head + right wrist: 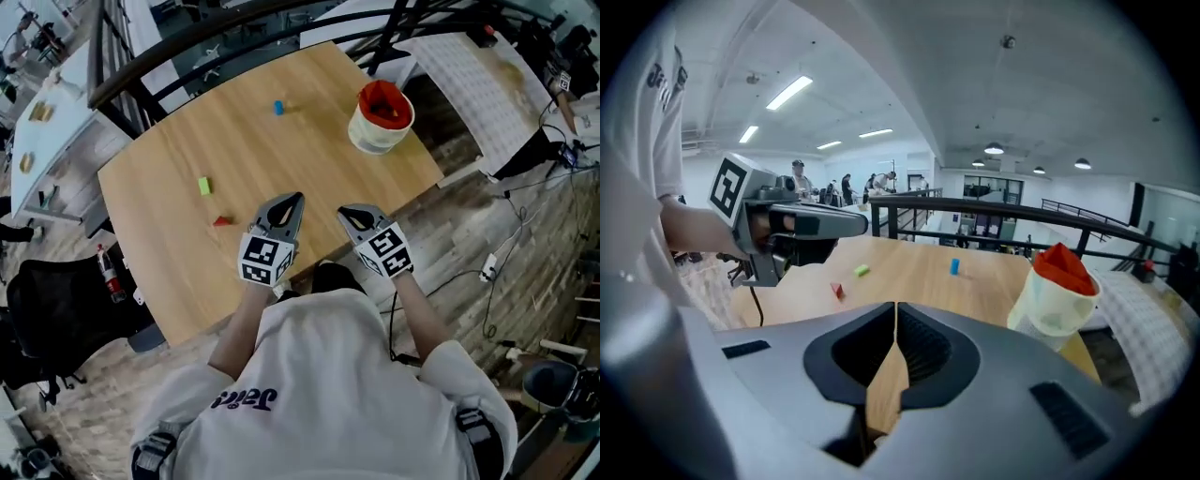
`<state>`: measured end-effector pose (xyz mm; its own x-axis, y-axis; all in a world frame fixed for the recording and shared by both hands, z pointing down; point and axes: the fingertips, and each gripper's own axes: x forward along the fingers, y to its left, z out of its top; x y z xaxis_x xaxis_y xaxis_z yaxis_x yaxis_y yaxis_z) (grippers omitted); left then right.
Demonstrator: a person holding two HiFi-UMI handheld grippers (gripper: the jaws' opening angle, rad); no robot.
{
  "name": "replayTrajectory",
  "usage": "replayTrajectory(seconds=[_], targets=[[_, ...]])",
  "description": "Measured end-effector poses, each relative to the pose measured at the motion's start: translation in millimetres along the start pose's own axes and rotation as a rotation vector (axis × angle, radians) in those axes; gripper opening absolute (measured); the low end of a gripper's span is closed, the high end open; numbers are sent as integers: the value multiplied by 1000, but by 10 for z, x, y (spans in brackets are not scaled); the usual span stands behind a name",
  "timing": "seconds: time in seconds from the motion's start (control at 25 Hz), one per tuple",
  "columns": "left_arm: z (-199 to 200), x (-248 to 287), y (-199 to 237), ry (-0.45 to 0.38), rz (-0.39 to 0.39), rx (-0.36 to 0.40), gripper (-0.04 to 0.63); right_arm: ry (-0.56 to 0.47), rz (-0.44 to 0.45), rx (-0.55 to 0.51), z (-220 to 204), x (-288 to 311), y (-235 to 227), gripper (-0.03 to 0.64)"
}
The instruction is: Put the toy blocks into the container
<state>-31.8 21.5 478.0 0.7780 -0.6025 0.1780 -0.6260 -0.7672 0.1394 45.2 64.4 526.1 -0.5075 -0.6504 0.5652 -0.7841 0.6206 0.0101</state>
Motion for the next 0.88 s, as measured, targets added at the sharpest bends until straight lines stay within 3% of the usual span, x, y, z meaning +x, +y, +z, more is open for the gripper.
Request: replayTrajectory(seconds=[0.24, 0.4, 0.56, 0.68, 0.88], targets=[[-226, 395, -92, 74, -130, -15, 6, 137, -50, 19, -448, -88, -383, 14], [-432, 693, -250, 135, -187, -26, 6, 252, -27, -15, -844, -68, -605, 15], [-610, 960, -263, 179, -185, -50, 6, 323, 29, -35, -1159, 122, -758, 21], [-753, 1095, -272, 216, -193, -81, 6, 373, 102, -11, -1394, 285, -747, 124], [-932, 1201, -222, 267, -171, -99, 6, 433, 154, 9, -1695, 534, -740, 147]])
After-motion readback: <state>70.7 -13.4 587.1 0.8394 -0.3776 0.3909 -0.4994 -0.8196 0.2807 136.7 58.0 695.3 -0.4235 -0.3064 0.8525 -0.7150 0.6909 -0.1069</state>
